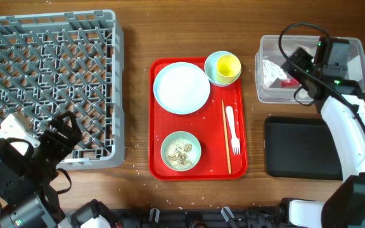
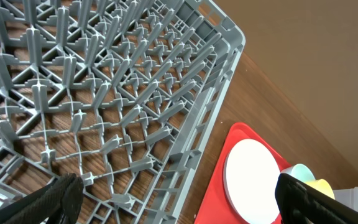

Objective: Sort waste into correct bins and load items into the dishwasher rack
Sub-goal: 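Carry the packet to the clear bin and release it, then grasp the rim of the green rice bowl with the right gripper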

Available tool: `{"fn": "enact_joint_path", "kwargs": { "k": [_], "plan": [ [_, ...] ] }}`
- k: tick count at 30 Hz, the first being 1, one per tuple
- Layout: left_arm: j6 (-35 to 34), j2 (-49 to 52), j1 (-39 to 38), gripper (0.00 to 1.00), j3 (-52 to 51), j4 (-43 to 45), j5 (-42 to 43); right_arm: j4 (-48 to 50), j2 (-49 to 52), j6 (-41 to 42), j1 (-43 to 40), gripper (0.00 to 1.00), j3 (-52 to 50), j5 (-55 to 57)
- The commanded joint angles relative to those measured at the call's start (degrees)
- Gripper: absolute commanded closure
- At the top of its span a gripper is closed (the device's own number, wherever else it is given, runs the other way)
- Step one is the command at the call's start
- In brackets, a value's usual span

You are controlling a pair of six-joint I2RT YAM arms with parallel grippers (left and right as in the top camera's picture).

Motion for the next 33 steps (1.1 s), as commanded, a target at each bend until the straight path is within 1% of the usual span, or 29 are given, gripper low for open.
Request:
{"fn": "enact_joint_path", "kwargs": {
  "k": [1, 4, 6, 7, 9, 10, 12, 13, 14, 15, 16, 17, 18, 19, 21, 22, 25, 27, 30, 31, 33],
  "plan": [
    [-0.33, -0.22, 0.22, 0.00, 0.68, 0.09, -0.11, 0.76, -0.57, -5.27, -0.02, 0.00, -0.39, -12.17],
    [-0.33, -0.22, 0.22, 0.00, 0.68, 0.09, -0.11, 0.55, -3.63, -5.31, 0.22, 0.01, -0.39, -21.84],
    [-0.33, -0.22, 0.22, 0.00, 0.68, 0.09, -0.13, 0.70, -7.67, -7.13, 2.16, 0.01, -0.39, -28.46],
    [-0.33, -0.22, 0.22, 0.00, 0.68, 0.09, -0.11, 0.55, -10.08, -7.96, 4.00, 0.00, -0.39, -29.44],
    [-0.33, -0.22, 0.22, 0.00, 0.68, 0.09, -0.11, 0.22, -14.19, -10.25, 9.01, 0.00, -0.39, -29.40],
    [-0.33, -0.22, 0.22, 0.00, 0.68, 0.09, -0.13, 0.24, -15.72, -12.07, 12.81, 0.00, -0.39, -29.38],
    [-0.33, -0.22, 0.22, 0.00, 0.68, 0.09, -0.11, 0.31, -15.98, -14.23, 20.28, 0.00, -0.44, -28.22],
    [-0.33, -0.22, 0.22, 0.00, 0.68, 0.09, -0.13, 0.31, -15.10, -14.69, 24.04, 0.01, -0.68, -26.91],
    [-0.33, -0.22, 0.22, 0.00, 0.68, 0.09, -0.13, 0.33, -14.43, -14.64, 26.10, 0.00, -0.87, -26.16],
    [-0.33, -0.22, 0.22, 0.00, 0.68, 0.09, -0.13, 1.14, -12.20, -14.25, 30.64, 0.00, -1.27, -24.85],
    [-0.33, -0.22, 0.22, 0.00, 0.68, 0.09, -0.11, 1.95, -10.36, -14.16, 33.22, 0.00, -1.38, -24.44],
    [-0.33, -0.22, 0.22, 0.00, 0.68, 0.09, -0.11, 4.31, -6.82, -13.92, 36.83, 0.00, -1.70, -23.47],
    [-0.33, -0.22, 0.22, 0.00, 0.68, 0.09, -0.11, 5.73, -4.59, -13.99, 38.49, 0.00, -1.70, -23.04],
    [-0.33, -0.22, 0.22, 0.00, 0.68, 0.09, -0.11, 8.39, -0.24, -14.01, 41.16, 0.01, -1.68, -20.94],
    [-0.33, -0.22, 0.22, 0.00, 0.68, 0.09, -0.11, 12.17, 6.93, -13.99, 45.00, 0.13, -1.64, -16.52],
    [-0.33, -0.22, 0.22, 0.00, 0.68, 0.09, -0.11, 13.51, 9.90, -13.99, 46.53, 0.15, -1.60, -14.45],
    [-0.33, -0.22, 0.22, 0.00, 0.68, 0.09, -0.11, 15.74, 15.19, -13.46, 49.35, 0.16, -1.60, -9.81],
    [-0.33, -0.22, 0.22, 0.00, 0.68, 0.09, -0.13, 15.28, 16.65, -13.38, 50.16, 0.16, -1.60, -6.34],
    [-0.33, -0.22, 0.22, 0.00, 0.68, 0.07, -0.13, 14.25, 15.15, -9.25, 49.51, 0.16, -1.16, -6.34],
    [-0.33, -0.22, 0.22, 0.00, 0.68, 0.07, -0.11, 13.18, 13.11, -5.88, 48.48, 0.17, -0.90, -6.36],
    [-0.33, -0.22, 0.22, 0.00, 0.68, 0.07, -0.11, 9.38, 8.07, -2.12, 47.34, 0.21, -0.76, -6.62]
  ]
}}
